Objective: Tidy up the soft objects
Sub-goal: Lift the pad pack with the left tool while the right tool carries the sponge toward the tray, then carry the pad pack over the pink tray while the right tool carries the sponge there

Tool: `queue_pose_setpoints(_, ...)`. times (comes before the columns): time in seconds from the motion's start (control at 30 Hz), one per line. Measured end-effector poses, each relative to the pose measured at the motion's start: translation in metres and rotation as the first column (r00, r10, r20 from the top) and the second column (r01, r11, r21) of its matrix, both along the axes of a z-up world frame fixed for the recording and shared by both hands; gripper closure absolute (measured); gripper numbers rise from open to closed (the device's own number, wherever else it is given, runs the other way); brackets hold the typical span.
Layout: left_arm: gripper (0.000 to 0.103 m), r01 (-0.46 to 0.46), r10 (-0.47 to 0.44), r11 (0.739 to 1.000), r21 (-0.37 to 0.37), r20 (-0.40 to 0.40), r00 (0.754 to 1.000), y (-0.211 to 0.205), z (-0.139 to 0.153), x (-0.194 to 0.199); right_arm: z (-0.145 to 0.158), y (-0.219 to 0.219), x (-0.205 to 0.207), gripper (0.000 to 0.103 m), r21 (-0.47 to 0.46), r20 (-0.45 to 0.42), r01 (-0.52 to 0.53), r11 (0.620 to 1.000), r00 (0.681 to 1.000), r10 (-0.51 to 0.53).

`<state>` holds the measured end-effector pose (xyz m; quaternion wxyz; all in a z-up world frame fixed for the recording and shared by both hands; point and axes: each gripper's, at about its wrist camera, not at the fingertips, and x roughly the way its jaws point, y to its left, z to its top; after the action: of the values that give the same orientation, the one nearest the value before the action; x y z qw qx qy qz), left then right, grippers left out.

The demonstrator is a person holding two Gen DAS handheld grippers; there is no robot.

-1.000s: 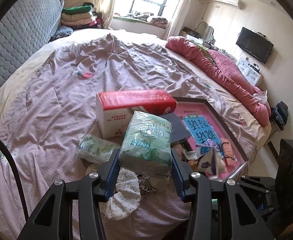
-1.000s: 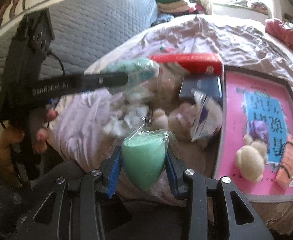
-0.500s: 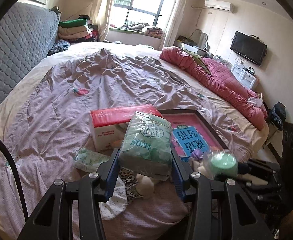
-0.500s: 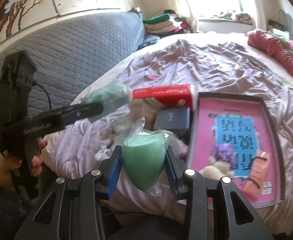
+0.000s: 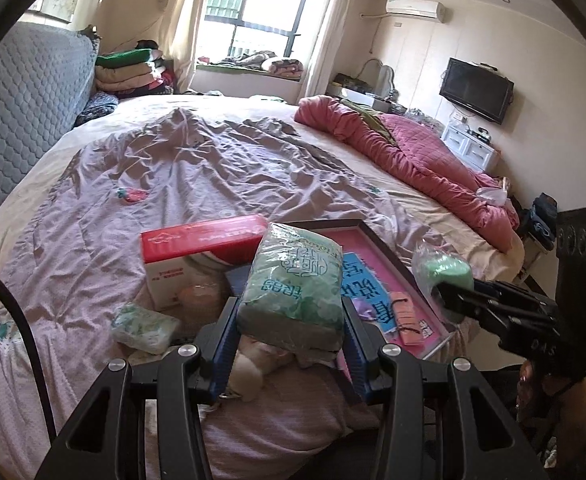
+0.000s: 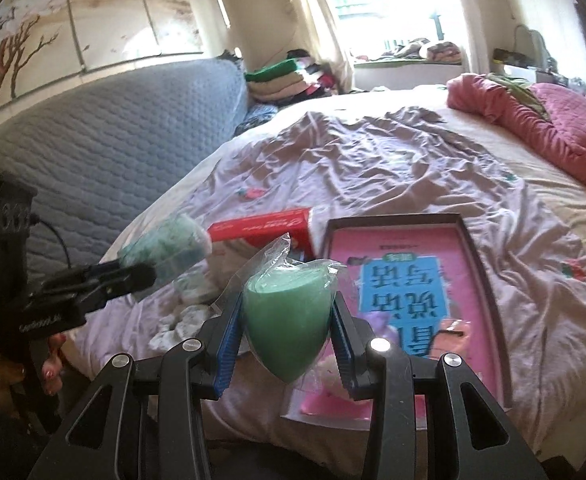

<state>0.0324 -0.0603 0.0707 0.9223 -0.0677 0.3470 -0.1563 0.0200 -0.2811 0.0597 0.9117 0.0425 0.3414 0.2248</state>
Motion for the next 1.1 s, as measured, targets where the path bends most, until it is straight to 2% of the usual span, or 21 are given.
queue_pose_setpoints(0.3, 0.055, 0.029, -0.029, 1.000, -0.002, -0.005, 1.000, -0.027, 0.001, 0.001, 0.003, -0.030, -0.003, 0.061, 0.017, 0.014, 0.061, 0.998, 0.998, -0.062)
queue_pose_setpoints(0.67, 0.055, 0.077, -0.077, 0.997, -0.005, -0.003, 0.997, -0.064, 0.002, 0.003, 0.000, -0.051, -0.004, 0.061, -0.019, 0.031, 0.120, 0.993, 0.992, -0.119)
queue_pose_setpoints(1.1, 0.055, 0.144, -0.144, 0.990, -0.001, -0.044, 0.989, -0.118, -0.017, 0.012, -0.006, -0.091, -0.001, 0.060, 0.010, 0.030, 0.214, 0.977, 0.976, -0.214)
